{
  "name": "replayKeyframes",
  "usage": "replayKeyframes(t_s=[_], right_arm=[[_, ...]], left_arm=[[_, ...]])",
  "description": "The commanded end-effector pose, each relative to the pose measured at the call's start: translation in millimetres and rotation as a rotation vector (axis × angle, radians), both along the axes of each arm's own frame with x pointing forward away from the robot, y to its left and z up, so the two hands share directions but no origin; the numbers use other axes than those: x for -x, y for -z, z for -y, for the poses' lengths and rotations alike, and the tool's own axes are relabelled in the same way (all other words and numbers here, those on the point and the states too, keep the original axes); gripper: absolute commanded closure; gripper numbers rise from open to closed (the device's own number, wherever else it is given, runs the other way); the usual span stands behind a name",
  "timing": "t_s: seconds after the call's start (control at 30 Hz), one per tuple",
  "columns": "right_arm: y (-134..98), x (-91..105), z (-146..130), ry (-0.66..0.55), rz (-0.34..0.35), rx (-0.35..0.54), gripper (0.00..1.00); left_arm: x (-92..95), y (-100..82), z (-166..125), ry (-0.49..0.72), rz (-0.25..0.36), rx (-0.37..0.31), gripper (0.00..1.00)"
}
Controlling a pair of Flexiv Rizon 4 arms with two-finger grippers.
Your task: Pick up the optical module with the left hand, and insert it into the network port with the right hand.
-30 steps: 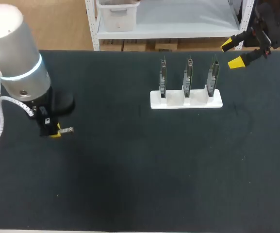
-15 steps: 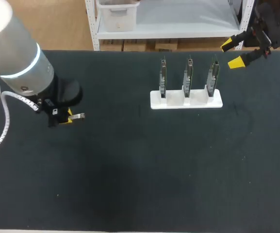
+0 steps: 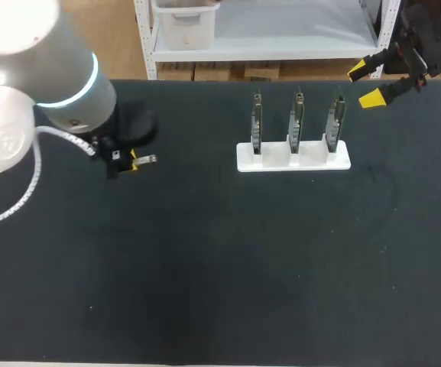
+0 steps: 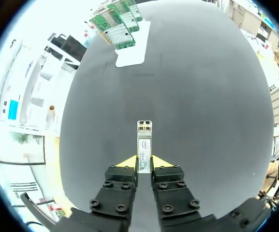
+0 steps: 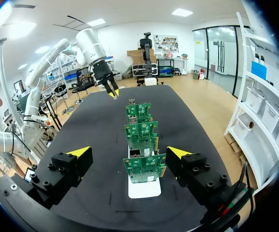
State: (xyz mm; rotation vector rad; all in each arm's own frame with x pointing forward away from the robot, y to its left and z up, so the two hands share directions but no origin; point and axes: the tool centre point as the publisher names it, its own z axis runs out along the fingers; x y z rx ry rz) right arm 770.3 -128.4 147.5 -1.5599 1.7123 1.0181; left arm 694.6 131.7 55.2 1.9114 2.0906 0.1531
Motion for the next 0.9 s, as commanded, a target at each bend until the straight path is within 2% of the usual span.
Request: replayKeyframes(t_s=[0.03,0.9], right_arm=[[-0.3,2.1,-0.4,0.004,0.004,0.001,0.00],[-0.3,2.1,-0.4,0.004,0.004,0.001,0.00]], left_arm=[[-12.5,5.9,11.1,-0.013,-0.019,-0.013,1.00],[-12.7,6.3,13.2,-0.021,-0.011,-0.007,1.00]])
